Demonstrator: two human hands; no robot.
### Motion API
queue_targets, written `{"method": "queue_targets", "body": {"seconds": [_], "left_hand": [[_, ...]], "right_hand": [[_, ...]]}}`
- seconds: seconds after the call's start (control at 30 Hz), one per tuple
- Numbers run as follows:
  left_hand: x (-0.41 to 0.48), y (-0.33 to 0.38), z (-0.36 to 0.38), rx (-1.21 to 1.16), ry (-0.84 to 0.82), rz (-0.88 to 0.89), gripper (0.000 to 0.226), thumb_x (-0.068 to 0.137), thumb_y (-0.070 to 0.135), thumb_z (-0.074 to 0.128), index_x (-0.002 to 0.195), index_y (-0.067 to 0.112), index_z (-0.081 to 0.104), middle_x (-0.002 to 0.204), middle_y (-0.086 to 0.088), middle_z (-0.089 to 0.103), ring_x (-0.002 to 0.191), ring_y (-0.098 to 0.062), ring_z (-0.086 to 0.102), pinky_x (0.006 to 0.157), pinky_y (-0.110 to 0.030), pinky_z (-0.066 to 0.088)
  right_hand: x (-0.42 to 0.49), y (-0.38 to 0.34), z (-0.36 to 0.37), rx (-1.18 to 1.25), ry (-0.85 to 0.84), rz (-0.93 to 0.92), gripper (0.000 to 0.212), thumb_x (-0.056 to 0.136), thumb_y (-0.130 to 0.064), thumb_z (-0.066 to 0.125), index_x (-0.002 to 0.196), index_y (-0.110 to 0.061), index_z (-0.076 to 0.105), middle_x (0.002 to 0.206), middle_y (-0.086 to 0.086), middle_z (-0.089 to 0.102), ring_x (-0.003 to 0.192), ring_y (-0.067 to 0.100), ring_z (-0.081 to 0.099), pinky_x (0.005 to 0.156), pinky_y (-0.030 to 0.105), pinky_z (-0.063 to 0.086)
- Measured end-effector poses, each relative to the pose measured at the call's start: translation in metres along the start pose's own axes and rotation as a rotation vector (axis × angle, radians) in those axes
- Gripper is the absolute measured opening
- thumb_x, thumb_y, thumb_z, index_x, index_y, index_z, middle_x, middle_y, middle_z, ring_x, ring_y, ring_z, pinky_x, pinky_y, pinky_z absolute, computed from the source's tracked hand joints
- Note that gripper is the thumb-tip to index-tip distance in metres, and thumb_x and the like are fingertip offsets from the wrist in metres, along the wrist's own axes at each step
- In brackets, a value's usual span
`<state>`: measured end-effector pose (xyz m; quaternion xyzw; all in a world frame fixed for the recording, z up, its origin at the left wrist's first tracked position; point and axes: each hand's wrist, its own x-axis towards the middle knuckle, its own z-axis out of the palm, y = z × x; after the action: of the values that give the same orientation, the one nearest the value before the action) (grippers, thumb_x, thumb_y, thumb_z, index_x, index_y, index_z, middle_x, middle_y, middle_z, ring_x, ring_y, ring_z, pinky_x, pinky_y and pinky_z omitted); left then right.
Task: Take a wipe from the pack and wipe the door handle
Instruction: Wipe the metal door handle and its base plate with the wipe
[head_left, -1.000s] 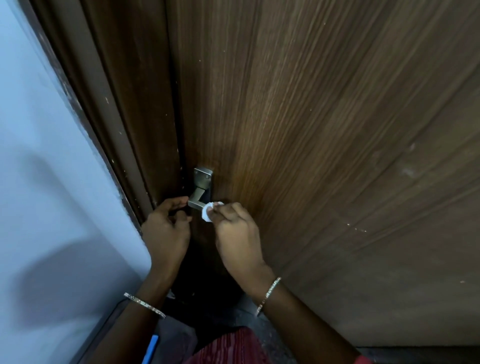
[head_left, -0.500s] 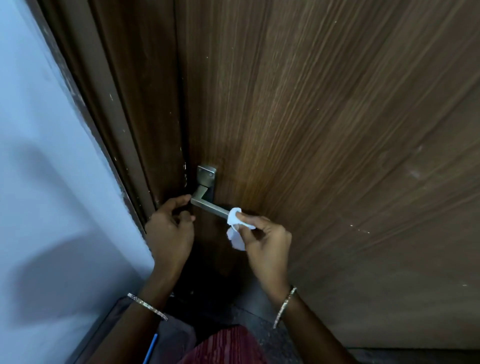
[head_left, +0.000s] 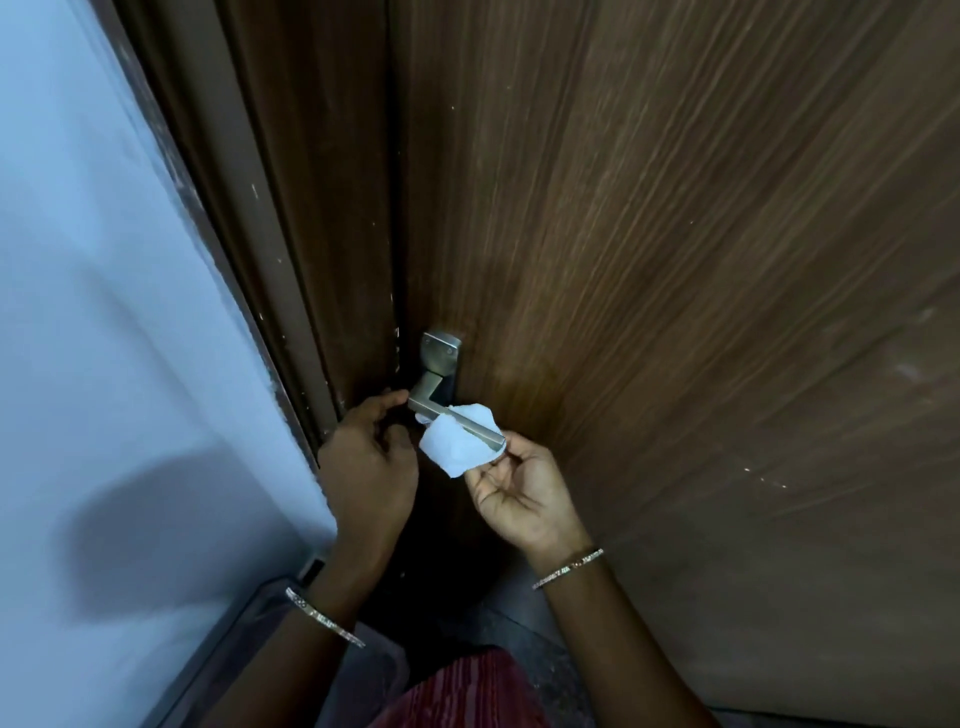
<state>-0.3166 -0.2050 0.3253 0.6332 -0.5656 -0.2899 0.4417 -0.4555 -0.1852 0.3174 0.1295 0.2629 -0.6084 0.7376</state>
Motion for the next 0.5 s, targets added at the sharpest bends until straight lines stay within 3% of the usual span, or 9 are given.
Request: {"method": "queue_targets", "body": {"seconds": [0.1, 0.23, 0.33, 0.4, 0.5], "left_hand": [[0.0, 0.0, -0.002, 0.016, 0.023, 0.045, 0.04, 0.087, 0.002, 0.053, 0.114, 0.021, 0.074, 0.111, 0.0, 0.075, 0.091, -0.023, 0.07, 0.087, -0.03, 0.054], [-0.002, -0.003, -0.001, -0.003, 0.04, 0.068, 0.04, 0.087, 0.0, 0.054, 0.117, 0.02, 0.073, 0.11, 0.006, 0.074, 0.092, -0.012, 0.067, 0.083, -0.016, 0.046], [-0.004, -0.007, 0.002, -0.028, 0.034, 0.057, 0.041, 0.09, 0.003, 0.053, 0.123, 0.022, 0.068, 0.104, 0.016, 0.068, 0.084, 0.004, 0.06, 0.076, 0.003, 0.037], [-0.005, -0.013, 0.006, -0.031, 0.01, 0.007, 0.037, 0.093, 0.01, 0.052, 0.124, 0.026, 0.067, 0.108, 0.014, 0.07, 0.089, 0.002, 0.062, 0.083, -0.006, 0.043], [-0.005, -0.02, 0.011, -0.165, -0.137, -0.175, 0.027, 0.099, 0.019, 0.05, 0.117, 0.028, 0.068, 0.109, 0.005, 0.074, 0.099, -0.015, 0.069, 0.097, -0.041, 0.052]], "right_hand": [[0.012, 0.002, 0.008, -0.022, -0.078, 0.125, 0.047, 0.086, -0.003, 0.05, 0.125, 0.022, 0.054, 0.121, 0.044, 0.06, 0.106, 0.049, 0.068, 0.093, 0.049, 0.056], [0.021, 0.003, 0.018, -0.062, -0.086, 0.164, 0.037, 0.094, -0.004, 0.045, 0.109, 0.024, 0.064, 0.126, 0.044, 0.056, 0.103, 0.049, 0.069, 0.087, 0.047, 0.059], [0.016, 0.001, 0.02, -0.119, -0.092, 0.166, 0.034, 0.093, 0.0, 0.045, 0.112, 0.022, 0.062, 0.13, 0.039, 0.056, 0.109, 0.042, 0.068, 0.086, 0.041, 0.061], [0.008, -0.005, 0.016, -0.142, -0.098, 0.158, 0.033, 0.088, 0.001, 0.049, 0.108, 0.021, 0.066, 0.12, 0.04, 0.062, 0.103, 0.04, 0.072, 0.085, 0.04, 0.061], [-0.006, -0.016, 0.006, -0.157, -0.074, 0.128, 0.031, 0.084, 0.001, 0.051, 0.101, 0.018, 0.071, 0.111, 0.039, 0.067, 0.091, 0.037, 0.076, 0.088, 0.038, 0.056]]}}
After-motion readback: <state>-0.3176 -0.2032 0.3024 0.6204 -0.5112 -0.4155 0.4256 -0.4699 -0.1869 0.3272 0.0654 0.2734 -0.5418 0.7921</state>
